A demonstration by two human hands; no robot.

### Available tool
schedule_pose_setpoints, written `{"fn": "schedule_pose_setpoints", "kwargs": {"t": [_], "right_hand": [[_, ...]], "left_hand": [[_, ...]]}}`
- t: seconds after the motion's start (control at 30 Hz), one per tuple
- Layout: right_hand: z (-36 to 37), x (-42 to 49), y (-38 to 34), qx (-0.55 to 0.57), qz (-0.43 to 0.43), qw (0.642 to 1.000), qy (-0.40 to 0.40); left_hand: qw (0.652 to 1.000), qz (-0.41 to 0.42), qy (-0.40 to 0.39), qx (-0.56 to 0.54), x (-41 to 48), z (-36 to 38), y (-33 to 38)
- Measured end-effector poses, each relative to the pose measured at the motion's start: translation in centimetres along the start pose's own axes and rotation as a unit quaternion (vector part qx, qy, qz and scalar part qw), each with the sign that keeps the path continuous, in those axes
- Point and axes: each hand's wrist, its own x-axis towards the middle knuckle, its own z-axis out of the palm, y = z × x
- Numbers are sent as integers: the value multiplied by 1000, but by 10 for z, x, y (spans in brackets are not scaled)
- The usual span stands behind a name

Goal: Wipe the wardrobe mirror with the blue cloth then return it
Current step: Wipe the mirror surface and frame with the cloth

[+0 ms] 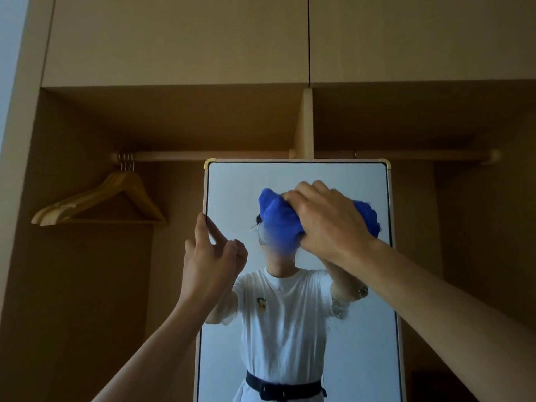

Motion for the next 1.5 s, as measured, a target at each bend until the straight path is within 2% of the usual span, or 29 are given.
{"fn": "schedule_pose_setpoints", "kwargs": {"t": [0.17, 0.33, 0.47, 0.57, 0.7, 0.83, 1.0, 1.13, 1.23, 1.5], "right_hand": [[4, -9, 2, -33, -14, 999, 0], [-15, 13, 27, -46, 22, 998, 41], [-27, 29, 52, -52, 53, 995, 61], [-25, 26, 54, -33, 40, 998, 48], [-18, 6, 48, -5, 27, 999, 19], [-7, -17, 45, -6, 1, 1000, -16], [-6, -20, 52, -30, -4, 1000, -1], [-20, -3, 77, -27, 67, 996, 50], [-30, 9, 96, -37, 97, 993, 59], [-15, -17, 81, 39, 72, 996, 47]], "left_hand": [[1000, -10, -5, 5, -1, -1, 11], [1000, 2, -2, 20, 1, -5, 28], [992, 80, 45, 83, 11, -4, 55], [980, 149, 58, 121, 24, 0, 80], [948, 268, 37, 168, 39, 11, 102], [915, 326, 10, 239, 50, 24, 111], [900, 332, 19, 283, 52, 29, 118], [883, 344, 20, 318, 53, 26, 117], [885, 344, 31, 312, 54, 27, 118], [900, 331, 79, 272, 50, 42, 114]]}}
